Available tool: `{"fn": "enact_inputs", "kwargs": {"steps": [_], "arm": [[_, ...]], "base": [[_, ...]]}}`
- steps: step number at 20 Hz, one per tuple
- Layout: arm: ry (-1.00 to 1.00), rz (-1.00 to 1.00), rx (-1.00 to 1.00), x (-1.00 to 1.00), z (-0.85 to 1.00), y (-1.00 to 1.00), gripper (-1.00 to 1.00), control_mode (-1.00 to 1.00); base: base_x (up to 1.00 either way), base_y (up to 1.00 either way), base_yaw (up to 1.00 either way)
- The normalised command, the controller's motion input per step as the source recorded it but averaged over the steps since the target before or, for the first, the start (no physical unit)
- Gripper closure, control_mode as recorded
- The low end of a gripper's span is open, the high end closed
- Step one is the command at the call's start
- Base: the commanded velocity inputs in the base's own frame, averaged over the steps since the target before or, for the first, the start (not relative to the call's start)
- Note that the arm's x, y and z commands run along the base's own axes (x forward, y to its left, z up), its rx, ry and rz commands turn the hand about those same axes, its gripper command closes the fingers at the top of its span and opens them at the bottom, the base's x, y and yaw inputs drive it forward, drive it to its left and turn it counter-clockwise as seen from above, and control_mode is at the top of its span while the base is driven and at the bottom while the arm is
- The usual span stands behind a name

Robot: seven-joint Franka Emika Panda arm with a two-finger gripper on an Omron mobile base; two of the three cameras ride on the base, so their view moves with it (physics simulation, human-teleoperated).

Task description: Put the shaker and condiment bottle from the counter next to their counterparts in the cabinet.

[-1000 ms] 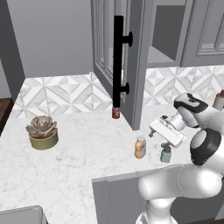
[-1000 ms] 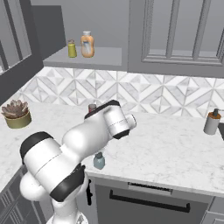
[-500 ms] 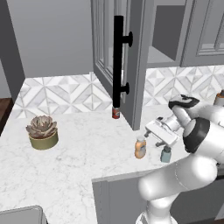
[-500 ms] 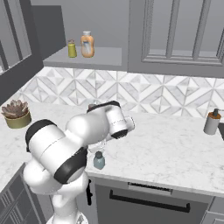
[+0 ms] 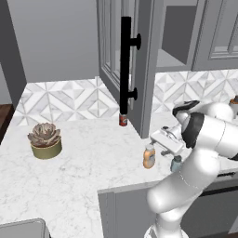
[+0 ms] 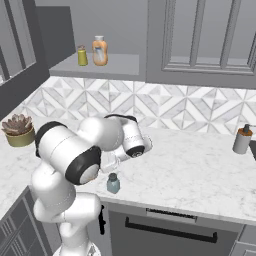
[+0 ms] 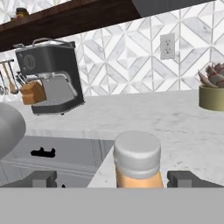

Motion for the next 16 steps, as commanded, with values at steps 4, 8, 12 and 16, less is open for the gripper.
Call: {"fn": "enact_inputs", "kwargs": {"steps": [4,8,12,16], "arm": [[0.02,0.0,0.02,0.08,-0.14,0.08,-1.0,-1.0],[0.0,0.0,0.03,0.09,-0.17,0.11,-1.0,-1.0],[0.0,0.0,0.01,0.08,-0.21,0.11,-1.0,-1.0],[0.0,0.0,0.0,0.06,-0.21,0.24,-1.0,-1.0]], "base": [[0.0,0.0,0.0],[0.0,0.0,0.0],[0.0,0.0,0.0],[0.0,0.0,0.0]]}}
